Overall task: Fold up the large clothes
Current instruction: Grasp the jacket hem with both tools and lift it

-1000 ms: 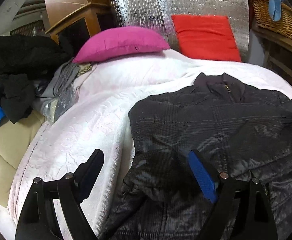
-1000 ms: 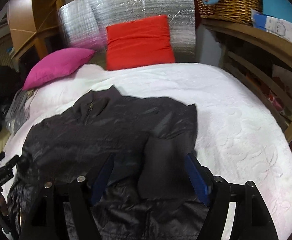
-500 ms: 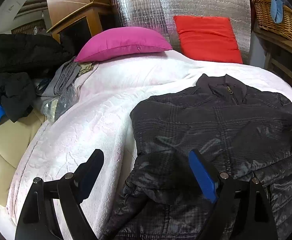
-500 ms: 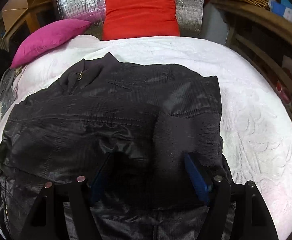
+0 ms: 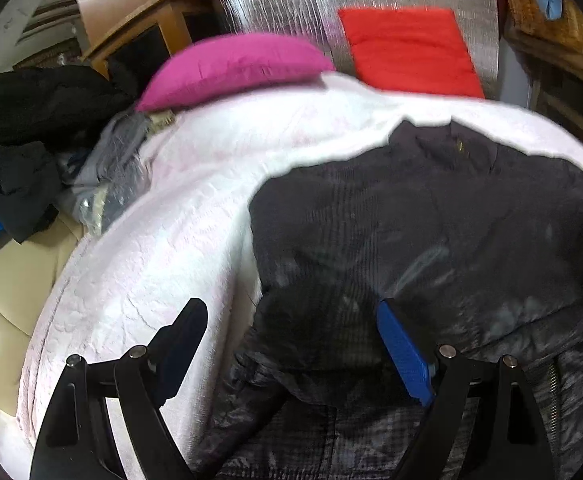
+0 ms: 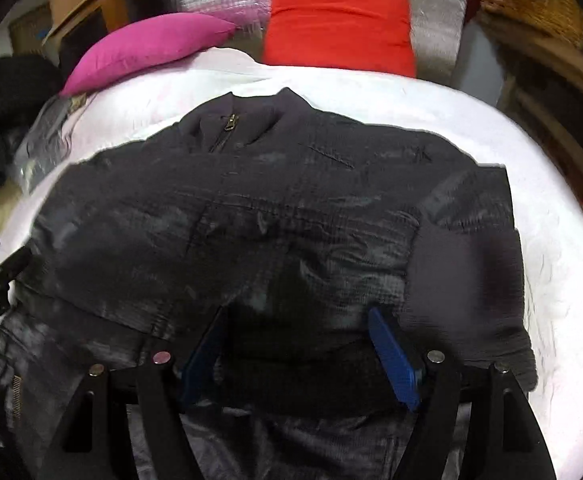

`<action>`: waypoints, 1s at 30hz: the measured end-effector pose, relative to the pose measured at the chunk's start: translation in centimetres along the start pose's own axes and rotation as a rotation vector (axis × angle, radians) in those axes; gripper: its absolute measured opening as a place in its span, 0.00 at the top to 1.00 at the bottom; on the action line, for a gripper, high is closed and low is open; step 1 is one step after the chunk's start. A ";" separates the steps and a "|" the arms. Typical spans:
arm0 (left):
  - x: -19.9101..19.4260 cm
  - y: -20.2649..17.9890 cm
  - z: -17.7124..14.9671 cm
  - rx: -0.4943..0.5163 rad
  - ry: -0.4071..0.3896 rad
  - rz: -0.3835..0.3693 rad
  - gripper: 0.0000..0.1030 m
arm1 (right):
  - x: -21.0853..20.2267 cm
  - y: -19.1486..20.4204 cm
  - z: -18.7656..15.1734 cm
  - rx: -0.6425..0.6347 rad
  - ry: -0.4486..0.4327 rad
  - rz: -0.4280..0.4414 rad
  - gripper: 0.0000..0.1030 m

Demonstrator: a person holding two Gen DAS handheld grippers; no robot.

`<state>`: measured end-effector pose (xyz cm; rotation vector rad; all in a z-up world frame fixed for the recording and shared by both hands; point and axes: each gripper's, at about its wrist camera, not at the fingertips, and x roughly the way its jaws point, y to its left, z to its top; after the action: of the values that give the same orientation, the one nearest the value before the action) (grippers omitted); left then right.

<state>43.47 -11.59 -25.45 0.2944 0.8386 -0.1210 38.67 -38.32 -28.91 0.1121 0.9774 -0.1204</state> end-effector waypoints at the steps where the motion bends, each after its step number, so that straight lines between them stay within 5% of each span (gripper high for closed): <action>1: 0.7 -0.1 -0.2 0.005 0.027 -0.007 0.16 | -0.1 0.1 0.1 -0.008 0.003 -0.006 0.26; 7: 0.7 1.3 -0.4 -0.058 0.068 -0.074 0.16 | -4.4 -1.8 -0.7 0.047 -0.056 0.057 0.26; 11: -1.8 2.5 -1.4 -0.091 0.028 -0.122 0.16 | -7.8 -4.5 -3.0 0.126 -0.117 0.086 0.26; 17: -5.6 2.6 -4.2 -0.055 -0.061 -0.085 0.16 | -12.3 -8.6 -7.8 0.250 -0.179 0.066 0.26; 30: -11.6 5.5 -17.1 -0.160 -0.081 -0.102 0.16 | -16.3 -12.9 -19.3 0.395 -0.098 0.089 0.26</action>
<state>24.77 -1.27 -26.38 0.0955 0.7783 -0.1591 11.85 -47.31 -26.60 0.5072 0.8395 -0.2339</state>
